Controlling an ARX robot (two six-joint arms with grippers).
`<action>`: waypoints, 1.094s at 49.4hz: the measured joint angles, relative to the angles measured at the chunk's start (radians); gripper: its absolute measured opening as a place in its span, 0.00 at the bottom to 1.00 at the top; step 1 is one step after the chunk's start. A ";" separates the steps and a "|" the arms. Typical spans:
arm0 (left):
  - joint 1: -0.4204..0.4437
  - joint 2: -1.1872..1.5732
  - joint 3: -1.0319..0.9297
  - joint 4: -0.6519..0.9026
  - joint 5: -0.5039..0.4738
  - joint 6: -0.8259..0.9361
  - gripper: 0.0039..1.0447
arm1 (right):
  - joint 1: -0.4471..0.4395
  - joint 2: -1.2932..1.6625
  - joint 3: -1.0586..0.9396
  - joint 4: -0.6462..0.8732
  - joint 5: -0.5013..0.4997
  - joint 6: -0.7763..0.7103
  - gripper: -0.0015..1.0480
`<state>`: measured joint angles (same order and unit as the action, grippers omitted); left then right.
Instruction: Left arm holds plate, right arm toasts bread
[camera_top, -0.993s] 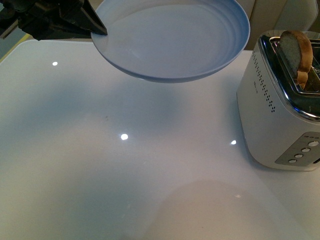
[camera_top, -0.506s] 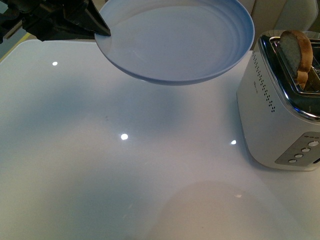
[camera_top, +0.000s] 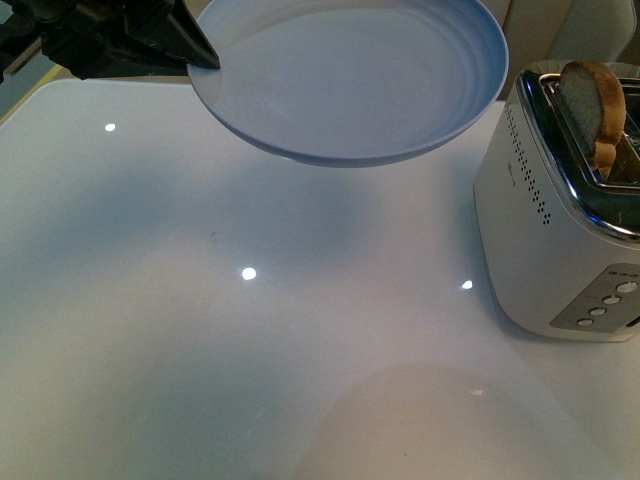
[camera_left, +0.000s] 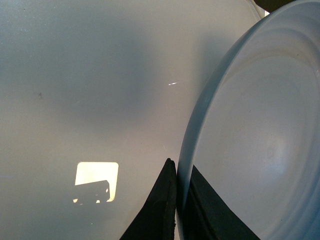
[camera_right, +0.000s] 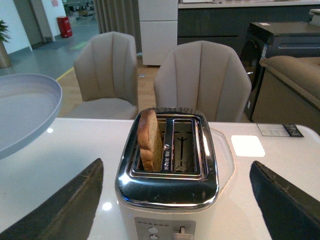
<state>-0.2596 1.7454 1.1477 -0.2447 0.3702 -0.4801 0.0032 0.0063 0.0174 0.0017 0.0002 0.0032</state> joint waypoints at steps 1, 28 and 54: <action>0.000 0.000 0.000 0.001 0.000 0.000 0.02 | 0.000 0.000 0.000 0.000 0.000 0.000 0.92; 0.105 0.018 -0.010 0.025 0.038 0.054 0.02 | 0.000 0.000 0.000 0.000 0.000 0.000 0.92; 0.309 0.196 -0.131 0.181 0.149 0.201 0.02 | 0.000 -0.001 0.000 0.000 0.000 0.000 0.92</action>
<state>0.0498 1.9415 1.0164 -0.0635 0.5194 -0.2790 0.0032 0.0055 0.0174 0.0017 0.0002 0.0032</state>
